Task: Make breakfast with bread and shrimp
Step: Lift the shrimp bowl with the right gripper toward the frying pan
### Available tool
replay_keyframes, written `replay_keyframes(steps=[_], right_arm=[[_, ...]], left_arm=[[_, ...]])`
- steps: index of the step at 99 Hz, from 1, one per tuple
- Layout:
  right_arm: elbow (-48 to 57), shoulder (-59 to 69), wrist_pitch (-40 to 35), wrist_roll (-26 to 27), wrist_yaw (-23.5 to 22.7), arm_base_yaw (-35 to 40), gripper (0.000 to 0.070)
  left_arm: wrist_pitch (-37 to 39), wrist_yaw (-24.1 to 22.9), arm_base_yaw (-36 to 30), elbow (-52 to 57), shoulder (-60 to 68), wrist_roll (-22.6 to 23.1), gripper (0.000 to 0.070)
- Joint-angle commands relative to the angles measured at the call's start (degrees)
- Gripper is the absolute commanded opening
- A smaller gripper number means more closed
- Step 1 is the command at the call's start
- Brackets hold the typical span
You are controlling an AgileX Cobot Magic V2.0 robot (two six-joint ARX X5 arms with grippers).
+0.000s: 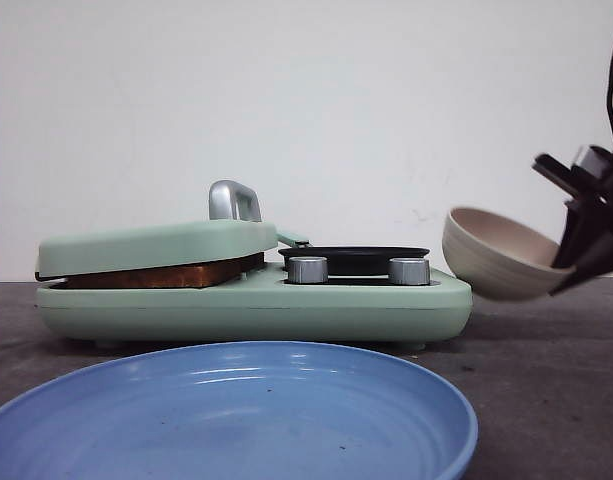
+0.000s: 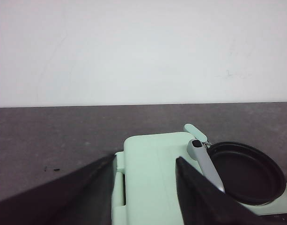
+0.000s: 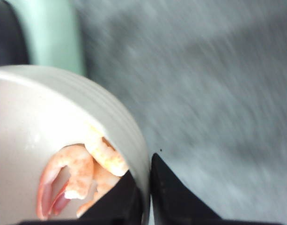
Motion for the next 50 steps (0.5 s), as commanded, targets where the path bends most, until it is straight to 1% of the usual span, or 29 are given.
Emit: replay_keyframes(steps=[1, 12, 21, 28, 40, 45, 50], right_arm=[[3.0, -1.5, 1.3, 0.2, -1.0, 0.4, 0.0002], [7.1, -3.1, 3.1, 1.1, -2.3, 2.0, 0.0002], [10.9, -3.4, 4.3, 1.4, -2.1, 4.4, 0.0002], [13.6, -3.4, 6.2, 1.2, -1.2, 6.8, 0.0002], [14.9, -3.4, 14.0, 0.7, 4.7, 12.1, 0.0002], [14.9, -3.3, 16.7, -1.9, 8.7, 14.5, 0.0002], [14.9, -3.3, 18.2, -5.7, 14.1, 16.8, 0.0002]], left_arm=[[0.6, -0.1, -0.2, 0.5, 0.3, -0.2, 0.0233], [0.6, -0.1, -0.2, 0.5, 0.3, -0.2, 0.0233], [0.6, -0.1, -0.2, 0.5, 0.3, -0.2, 0.0233], [0.5, -0.1, -0.2, 0.5, 0.3, -0.2, 0.0233], [-0.1, -0.1, -0.2, 0.5, 0.3, -0.2, 0.0233], [-0.3, 0.1, -0.2, 0.5, 0.3, -0.2, 0.0233], [-0.3, 0.1, -0.2, 0.5, 0.3, -0.2, 0.0233]])
